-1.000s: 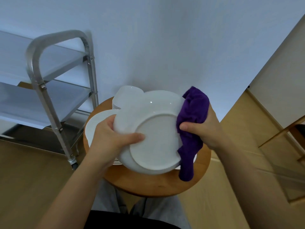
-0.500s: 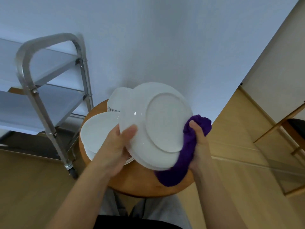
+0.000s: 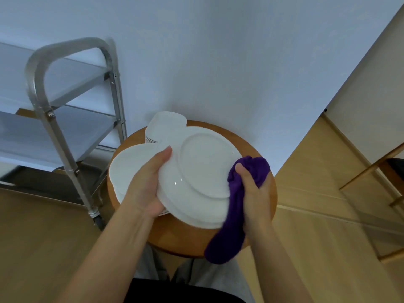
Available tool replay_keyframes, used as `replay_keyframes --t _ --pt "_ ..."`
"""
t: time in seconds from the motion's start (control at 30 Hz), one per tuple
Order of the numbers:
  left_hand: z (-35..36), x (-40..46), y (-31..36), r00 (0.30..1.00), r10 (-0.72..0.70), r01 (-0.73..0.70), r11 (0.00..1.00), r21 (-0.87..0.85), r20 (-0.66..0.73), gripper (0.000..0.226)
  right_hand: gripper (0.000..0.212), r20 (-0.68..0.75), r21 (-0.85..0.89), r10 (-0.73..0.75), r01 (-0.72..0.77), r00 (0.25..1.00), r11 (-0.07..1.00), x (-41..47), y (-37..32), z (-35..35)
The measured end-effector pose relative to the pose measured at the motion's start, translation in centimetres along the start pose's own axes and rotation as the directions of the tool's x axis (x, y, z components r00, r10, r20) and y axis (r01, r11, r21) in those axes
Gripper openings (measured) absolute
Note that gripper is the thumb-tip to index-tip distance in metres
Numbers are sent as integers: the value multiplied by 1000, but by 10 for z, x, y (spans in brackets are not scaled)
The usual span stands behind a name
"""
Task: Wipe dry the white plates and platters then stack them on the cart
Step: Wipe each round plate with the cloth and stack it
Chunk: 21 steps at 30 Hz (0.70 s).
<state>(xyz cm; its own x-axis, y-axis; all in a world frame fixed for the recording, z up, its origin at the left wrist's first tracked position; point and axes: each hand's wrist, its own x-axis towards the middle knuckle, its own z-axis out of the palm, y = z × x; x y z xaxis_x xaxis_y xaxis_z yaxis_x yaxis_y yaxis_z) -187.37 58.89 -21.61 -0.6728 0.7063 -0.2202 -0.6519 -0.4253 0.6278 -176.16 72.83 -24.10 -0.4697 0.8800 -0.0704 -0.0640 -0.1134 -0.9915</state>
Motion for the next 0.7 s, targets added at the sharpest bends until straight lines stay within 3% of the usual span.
replay_keyframes --t 0.07,0.13,0.23,0.33,0.47,0.7 --pt "11 -2 -17 989 78 -83 996 -31 -128 24 67 -115 -3 -18 18 993 1000 -13 13 14" --pt "19 -5 -33 964 141 -128 989 68 -227 16 69 -133 41 36 -31 990 999 -22 23 24" --pt "19 -12 -43 960 201 -162 967 199 -193 31 61 -99 52 113 -108 989 993 -14 16 21" --pt "9 -16 -38 970 229 -211 958 192 -79 48 55 -47 -160 -25 17 999 987 4 -9 16" --pt "5 -14 -33 970 242 -233 936 263 -1 37 52 114 -437 -250 275 961 856 12 -30 32" --pt "3 -11 -24 977 215 -206 956 210 -17 40 66 482 -414 -262 481 836 773 -12 -24 60"
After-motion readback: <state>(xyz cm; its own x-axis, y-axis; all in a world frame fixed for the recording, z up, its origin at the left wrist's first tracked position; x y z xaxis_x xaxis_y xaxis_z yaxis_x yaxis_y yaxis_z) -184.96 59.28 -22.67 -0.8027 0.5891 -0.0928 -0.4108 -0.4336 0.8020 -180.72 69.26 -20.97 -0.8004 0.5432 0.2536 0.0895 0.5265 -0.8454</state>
